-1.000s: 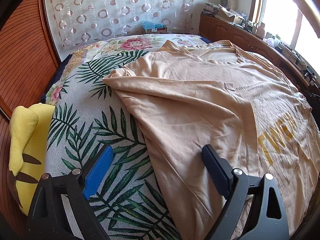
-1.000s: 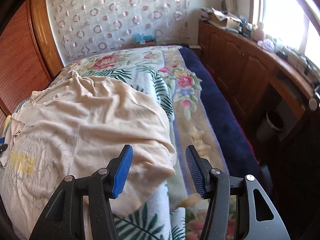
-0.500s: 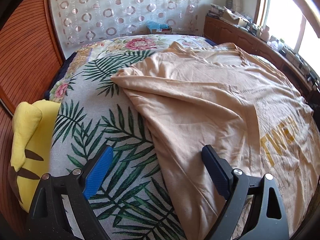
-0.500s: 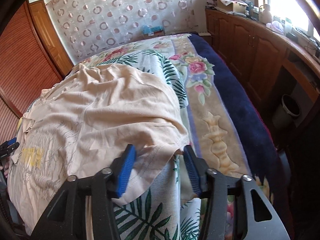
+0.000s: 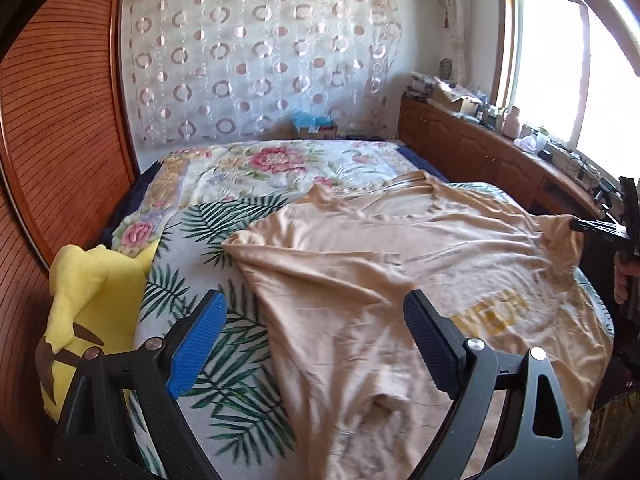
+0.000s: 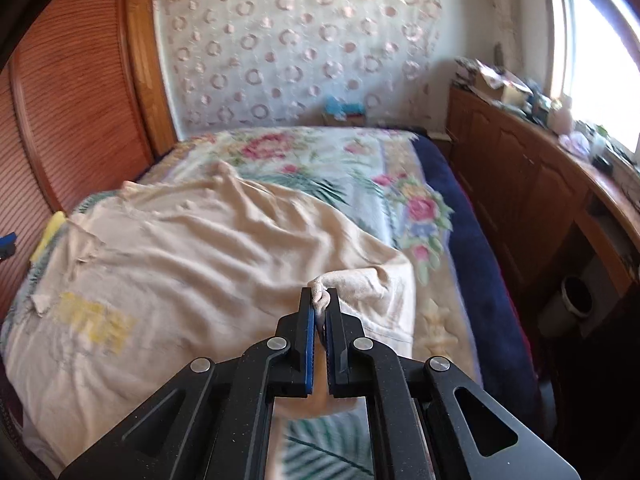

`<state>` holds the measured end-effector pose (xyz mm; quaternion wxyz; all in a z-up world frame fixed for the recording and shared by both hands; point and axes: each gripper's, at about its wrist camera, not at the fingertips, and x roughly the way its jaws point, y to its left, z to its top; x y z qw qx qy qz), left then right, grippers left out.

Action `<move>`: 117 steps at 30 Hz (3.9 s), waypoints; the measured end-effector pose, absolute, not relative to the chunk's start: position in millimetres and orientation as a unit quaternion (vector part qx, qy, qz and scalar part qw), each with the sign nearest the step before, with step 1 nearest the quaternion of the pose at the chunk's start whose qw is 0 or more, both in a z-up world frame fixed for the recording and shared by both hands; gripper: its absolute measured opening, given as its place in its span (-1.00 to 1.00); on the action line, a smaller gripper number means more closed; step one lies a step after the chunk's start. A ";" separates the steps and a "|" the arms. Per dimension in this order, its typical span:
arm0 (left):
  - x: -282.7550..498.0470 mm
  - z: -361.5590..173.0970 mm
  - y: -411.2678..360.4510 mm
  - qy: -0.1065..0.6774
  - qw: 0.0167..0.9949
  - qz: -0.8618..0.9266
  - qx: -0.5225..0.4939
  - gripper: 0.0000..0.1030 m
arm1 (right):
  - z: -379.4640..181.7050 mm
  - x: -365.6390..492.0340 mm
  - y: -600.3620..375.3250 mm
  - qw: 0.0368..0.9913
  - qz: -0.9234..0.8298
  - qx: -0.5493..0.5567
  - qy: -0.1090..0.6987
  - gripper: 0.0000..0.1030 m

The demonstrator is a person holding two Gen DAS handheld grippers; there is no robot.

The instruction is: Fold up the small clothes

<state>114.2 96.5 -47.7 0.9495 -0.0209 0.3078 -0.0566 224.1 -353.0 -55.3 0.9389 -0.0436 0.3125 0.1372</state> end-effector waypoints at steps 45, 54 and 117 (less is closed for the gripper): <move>87.6 -74.2 15.1 0.327 0.935 -0.134 -0.023 0.76 | -68.6 253.8 -272.0 0.909 0.204 -0.080 0.356 -0.88; 87.3 -79.9 7.0 0.335 0.931 -0.144 -0.018 0.76 | -98.1 261.2 -289.3 0.895 0.179 -0.070 0.403 -0.46; 83.9 -83.1 16.8 0.341 0.929 -0.138 -0.038 0.76 | -131.4 169.1 -230.8 0.889 0.223 -0.156 0.368 -0.31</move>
